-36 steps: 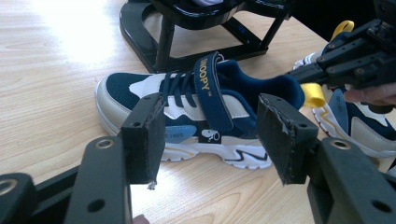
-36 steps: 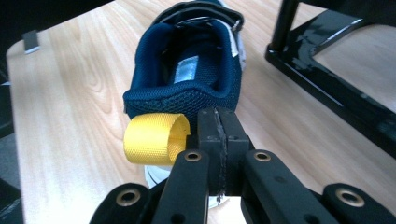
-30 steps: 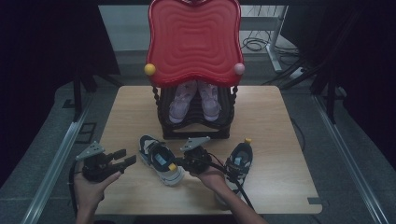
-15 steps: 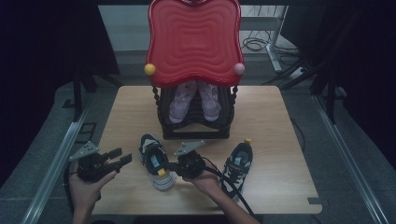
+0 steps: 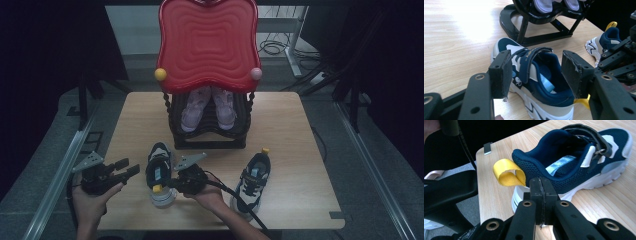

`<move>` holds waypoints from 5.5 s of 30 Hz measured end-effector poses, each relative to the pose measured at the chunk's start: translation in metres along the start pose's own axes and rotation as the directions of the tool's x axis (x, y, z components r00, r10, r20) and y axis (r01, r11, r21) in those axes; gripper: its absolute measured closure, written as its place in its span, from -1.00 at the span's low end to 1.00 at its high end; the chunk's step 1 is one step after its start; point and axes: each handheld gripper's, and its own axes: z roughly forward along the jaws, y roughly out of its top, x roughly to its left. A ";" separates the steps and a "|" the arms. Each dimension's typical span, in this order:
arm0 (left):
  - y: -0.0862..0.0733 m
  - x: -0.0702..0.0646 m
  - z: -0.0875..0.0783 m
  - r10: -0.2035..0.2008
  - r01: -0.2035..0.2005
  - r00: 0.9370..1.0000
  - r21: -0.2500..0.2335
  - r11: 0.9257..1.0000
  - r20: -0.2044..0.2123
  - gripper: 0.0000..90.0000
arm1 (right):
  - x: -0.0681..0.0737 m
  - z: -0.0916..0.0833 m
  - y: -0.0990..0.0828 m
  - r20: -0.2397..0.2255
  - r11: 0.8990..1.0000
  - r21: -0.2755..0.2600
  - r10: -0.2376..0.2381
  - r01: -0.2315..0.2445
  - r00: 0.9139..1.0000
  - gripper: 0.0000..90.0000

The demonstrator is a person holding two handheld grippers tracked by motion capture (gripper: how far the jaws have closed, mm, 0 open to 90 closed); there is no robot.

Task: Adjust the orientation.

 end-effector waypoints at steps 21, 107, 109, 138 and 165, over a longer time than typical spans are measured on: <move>0.000 0.002 -0.002 -0.010 0.010 1.000 -0.009 1.000 0.002 -0.05 | -0.001 0.012 0.006 0.000 1.000 0.006 0.001 -0.001 1.000 1.00; -0.002 0.006 0.004 -0.024 0.024 1.000 0.006 1.000 -0.011 -0.06 | -0.038 -0.168 -0.080 0.242 0.971 -0.224 0.136 -0.081 0.961 1.00; -0.002 0.005 0.004 -0.027 0.027 1.000 0.005 1.000 -0.009 -0.06 | -0.040 -0.177 -0.087 0.262 0.968 -0.234 0.150 -0.088 0.953 1.00; -0.001 0.007 -0.001 -0.021 0.021 1.000 -0.010 1.000 -0.005 -0.06 | -0.035 -0.237 -0.164 0.357 0.962 -0.228 0.227 -0.151 0.906 1.00; 0.000 0.007 -0.005 -0.016 0.016 1.000 -0.019 1.000 0.000 -0.06 | -0.026 -0.199 -0.180 0.267 0.987 -0.058 0.159 -0.149 0.951 1.00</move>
